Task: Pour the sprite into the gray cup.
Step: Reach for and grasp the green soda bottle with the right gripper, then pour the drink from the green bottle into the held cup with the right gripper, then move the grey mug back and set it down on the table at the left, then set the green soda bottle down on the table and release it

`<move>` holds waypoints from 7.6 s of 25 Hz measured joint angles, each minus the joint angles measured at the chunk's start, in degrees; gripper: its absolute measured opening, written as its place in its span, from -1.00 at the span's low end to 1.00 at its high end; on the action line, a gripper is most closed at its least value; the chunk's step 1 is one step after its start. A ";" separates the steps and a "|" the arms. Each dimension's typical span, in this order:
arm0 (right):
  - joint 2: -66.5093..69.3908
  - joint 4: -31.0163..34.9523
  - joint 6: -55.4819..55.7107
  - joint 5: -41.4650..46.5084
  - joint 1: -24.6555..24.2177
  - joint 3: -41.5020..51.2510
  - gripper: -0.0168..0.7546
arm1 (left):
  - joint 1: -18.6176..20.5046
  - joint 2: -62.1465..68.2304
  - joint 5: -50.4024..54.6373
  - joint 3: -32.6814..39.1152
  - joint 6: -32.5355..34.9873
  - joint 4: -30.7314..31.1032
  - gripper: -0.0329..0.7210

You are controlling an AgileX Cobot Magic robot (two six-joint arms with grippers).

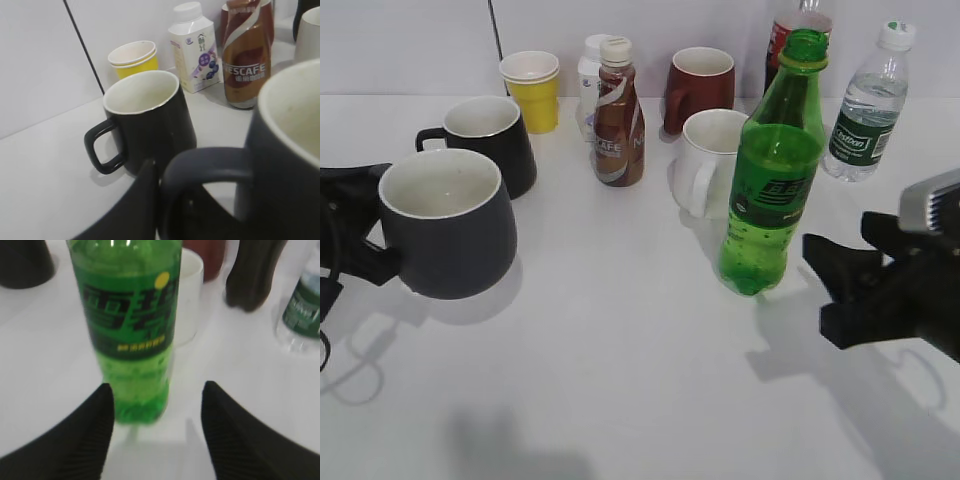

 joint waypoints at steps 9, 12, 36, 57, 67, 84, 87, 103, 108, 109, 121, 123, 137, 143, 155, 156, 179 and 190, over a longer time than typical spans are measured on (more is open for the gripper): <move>11.82 -9.45 16.10 -14.98 0.11 -0.11 0.61 | 0.00 0.00 0.00 0.00 0.00 0.79 -0.78; 15.09 -11.75 17.89 -16.63 0.11 -1.76 0.62 | 0.00 0.00 0.00 0.00 0.00 0.80 -0.78; 14.54 -28.58 -2.10 6.23 0.22 -20.68 0.17 | -6.48 -5.97 1.86 0.00 -2.77 4.65 -0.78; 13.64 -20.08 -57.96 17.58 0.17 -33.10 0.17 | -17.54 -8.01 17.26 -7.56 -3.28 4.47 -0.78; 15.01 -18.86 -68.38 13.03 0.17 -33.10 0.17 | -17.54 -8.01 17.97 -7.60 -3.28 4.67 -0.78; 15.01 -21.38 -77.59 12.71 0.17 -33.10 0.17 | -17.54 -8.01 17.99 -7.62 -3.28 5.75 -0.78; 15.01 -21.49 -78.39 12.58 0.17 -33.10 0.17 | -17.56 -8.01 18.16 -7.62 -3.28 6.60 -0.78; 15.01 -21.61 -80.91 12.13 0.17 -33.10 0.16 | -17.60 -8.01 18.41 -7.62 -3.28 6.81 -0.78; 15.01 -21.55 -80.45 12.13 0.17 -33.10 0.16 | -17.60 -8.01 18.47 -7.62 -3.28 6.87 -0.78; 15.01 -21.55 -80.16 12.13 0.17 -33.10 0.16 | -17.60 -8.01 18.47 -7.62 -3.28 6.87 -0.78; 15.01 -21.55 -58.70 19.96 0.17 -33.15 0.16 | -17.60 -8.01 18.35 -7.62 -3.23 3.78 -0.78; 15.01 -21.51 -52.97 22.25 0.17 -33.15 0.16 | -17.60 -8.01 17.73 -7.62 -3.23 2.55 -0.78; 10.99 -28.76 17.43 13.92 -1.97 -28.33 0.16 | -11.50 0.34 4.86 -7.62 -3.01 -6.86 -0.78; 10.81 -28.83 23.48 6.63 -7.44 -18.95 0.16 | -8.22 10.92 -5.37 -7.67 2.98 -16.34 -0.78; 10.81 -29.27 23.68 2.92 -7.56 -16.58 0.16 | -8.03 26.61 -16.02 -7.73 3.79 -25.44 -0.78; 10.81 -29.27 23.70 2.92 -7.56 -16.58 0.16 | -8.03 26.79 -16.18 -7.79 3.79 -25.38 -0.78; 13.75 -18.79 13.98 -3.89 -7.58 -16.58 0.16 | -8.03 19.37 -18.42 2.04 2.99 -23.04 -0.26; 22.91 -12.45 12.26 -11.39 -7.58 -16.42 0.16 | -8.03 6.81 -11.43 4.40 2.99 -22.98 -0.26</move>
